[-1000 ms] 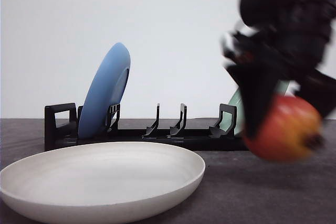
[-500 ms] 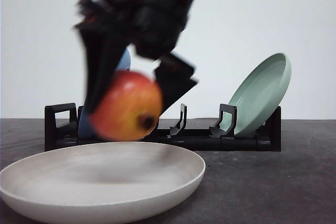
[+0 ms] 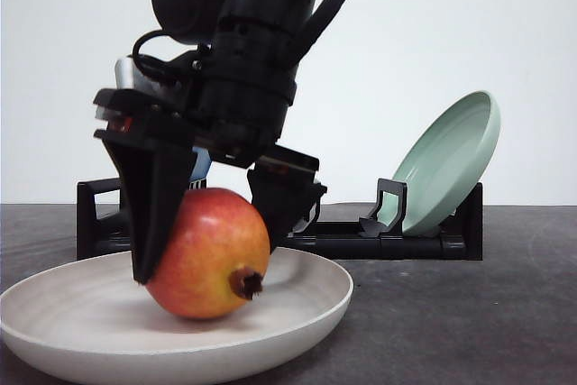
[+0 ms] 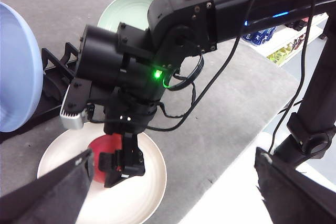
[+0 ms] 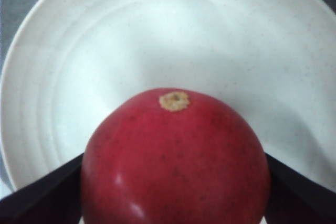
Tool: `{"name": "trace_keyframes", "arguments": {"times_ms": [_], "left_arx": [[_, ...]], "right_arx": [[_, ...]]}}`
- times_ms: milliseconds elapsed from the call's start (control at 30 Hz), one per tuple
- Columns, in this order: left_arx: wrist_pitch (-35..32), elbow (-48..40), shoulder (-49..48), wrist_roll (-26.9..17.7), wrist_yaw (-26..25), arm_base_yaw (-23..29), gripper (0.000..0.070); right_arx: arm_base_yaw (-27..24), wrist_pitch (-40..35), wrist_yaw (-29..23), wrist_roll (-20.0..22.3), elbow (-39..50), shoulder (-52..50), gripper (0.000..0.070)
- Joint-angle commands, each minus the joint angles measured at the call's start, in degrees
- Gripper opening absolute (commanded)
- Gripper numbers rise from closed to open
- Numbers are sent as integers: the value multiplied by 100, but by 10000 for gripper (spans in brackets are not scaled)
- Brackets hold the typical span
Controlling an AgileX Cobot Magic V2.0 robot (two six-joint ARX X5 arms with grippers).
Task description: Place pomegranate in white plate
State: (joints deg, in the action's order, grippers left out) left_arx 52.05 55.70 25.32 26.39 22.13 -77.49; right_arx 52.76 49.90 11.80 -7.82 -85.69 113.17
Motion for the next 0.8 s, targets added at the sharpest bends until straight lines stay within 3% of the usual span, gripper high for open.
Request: {"name": "trace_keyframes", "arguments": {"times_ms": [0,200,300,333,567,767], "left_arx": [[-66,103,11,1,-11,-79,593],[-62,105,11,1,-11,-79,593],[-61,104,11,0,-11,-79,593],[-60,104,11,0,-11,-79,593],[-58,103,11,2,-11,-79,593],[-48,105,11,2,-11,-79,593]], "right_arx": [[40,-16,-3,7,-118,188,492],[40,-16,12,18,-118,213,516],[40,-17,12,-10,-118,213,677],[40,-19,12,-34,-118,213,700],[-11,141,21,-51,-155,37,700],[-154,711,13,5,-155,-897,700]]}}
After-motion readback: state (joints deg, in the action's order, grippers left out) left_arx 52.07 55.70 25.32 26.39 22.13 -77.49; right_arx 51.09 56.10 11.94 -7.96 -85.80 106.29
